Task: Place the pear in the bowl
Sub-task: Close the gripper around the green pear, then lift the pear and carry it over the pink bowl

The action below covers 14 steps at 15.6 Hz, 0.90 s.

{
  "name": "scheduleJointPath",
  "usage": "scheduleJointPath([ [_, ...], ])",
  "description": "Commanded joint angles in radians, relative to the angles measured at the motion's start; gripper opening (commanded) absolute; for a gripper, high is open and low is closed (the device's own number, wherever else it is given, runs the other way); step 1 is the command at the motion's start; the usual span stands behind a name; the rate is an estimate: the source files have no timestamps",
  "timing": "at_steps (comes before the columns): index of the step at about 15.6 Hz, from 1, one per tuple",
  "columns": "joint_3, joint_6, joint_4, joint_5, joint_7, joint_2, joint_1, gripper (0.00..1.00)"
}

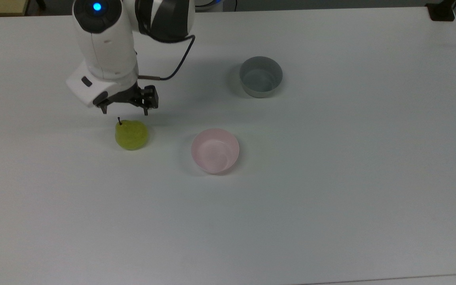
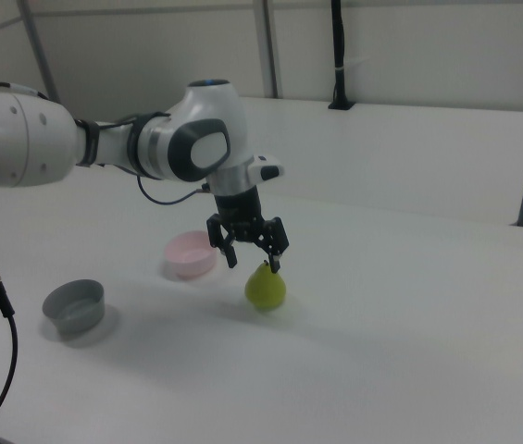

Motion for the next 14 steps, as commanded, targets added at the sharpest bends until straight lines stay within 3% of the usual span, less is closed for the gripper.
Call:
scheduleJointPath([
  [1, -0.024, 0.086, 0.005, 0.001, -0.016, 0.060, 0.019, 1.00],
  [6, -0.024, 0.122, 0.011, 0.000, -0.012, 0.109, 0.036, 1.00],
  [8, -0.024, 0.122, 0.011, -0.005, -0.016, 0.109, 0.035, 0.71],
  [11, -0.024, 0.120, 0.011, -0.007, -0.029, 0.103, 0.033, 0.39],
  [12, -0.024, 0.120, 0.011, -0.007, -0.035, 0.097, 0.033, 0.31],
  [14, -0.029, 0.108, 0.011, -0.007, -0.035, 0.070, 0.033, 0.26],
])
